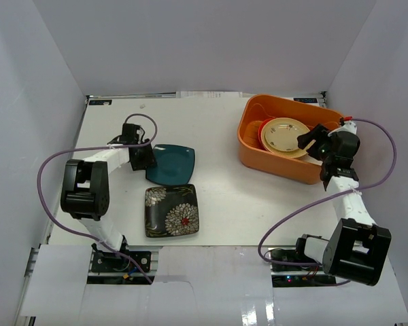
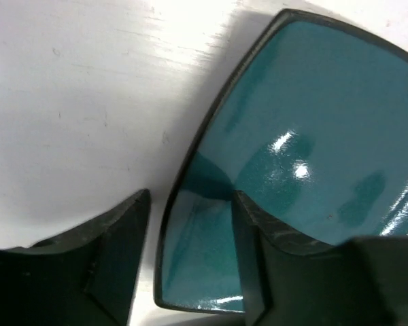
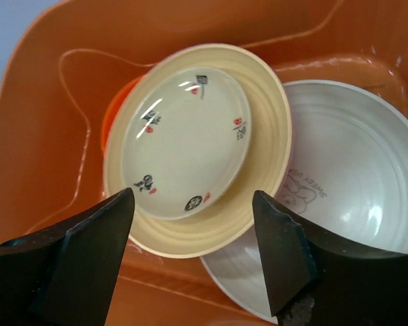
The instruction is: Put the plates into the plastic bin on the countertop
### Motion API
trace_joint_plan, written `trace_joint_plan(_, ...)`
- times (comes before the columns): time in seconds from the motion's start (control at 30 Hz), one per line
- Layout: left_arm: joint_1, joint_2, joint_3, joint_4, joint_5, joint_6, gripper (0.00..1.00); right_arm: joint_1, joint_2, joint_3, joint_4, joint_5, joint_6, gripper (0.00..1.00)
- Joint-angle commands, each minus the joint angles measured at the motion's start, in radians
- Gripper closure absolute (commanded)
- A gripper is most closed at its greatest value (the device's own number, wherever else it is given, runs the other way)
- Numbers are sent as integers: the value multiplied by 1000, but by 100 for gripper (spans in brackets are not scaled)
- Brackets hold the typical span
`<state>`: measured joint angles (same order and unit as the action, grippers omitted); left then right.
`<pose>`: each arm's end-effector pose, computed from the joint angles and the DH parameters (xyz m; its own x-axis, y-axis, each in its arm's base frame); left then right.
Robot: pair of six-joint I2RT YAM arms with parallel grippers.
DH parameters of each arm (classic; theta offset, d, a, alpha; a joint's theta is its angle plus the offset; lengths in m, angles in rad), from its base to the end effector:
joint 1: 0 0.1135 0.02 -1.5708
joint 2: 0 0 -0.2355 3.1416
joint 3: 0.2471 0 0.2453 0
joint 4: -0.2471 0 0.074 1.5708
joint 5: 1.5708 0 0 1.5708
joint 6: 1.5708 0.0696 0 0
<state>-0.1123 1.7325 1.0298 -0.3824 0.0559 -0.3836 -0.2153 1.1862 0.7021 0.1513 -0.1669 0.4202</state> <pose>0.3426 -0.0425 0.1111 -0.8665 -0.2783 -0.4144 -0.2011 0.9544 -0.2205 0.3003 -0.0538 0.2276 -0.2680 0.4704 -0.8408 0.1825 0.8817 0.4351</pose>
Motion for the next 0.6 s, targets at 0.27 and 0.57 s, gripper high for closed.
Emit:
trace_joint_plan(0.27, 94, 96, -23, 19, 283, -26, 56, 338, -148, 17, 76, -306, -1, 10)
trace_joint_plan(0.57, 155, 157, -43, 48, 355, -18, 75, 818, 33, -52, 266, -162, 55, 10)
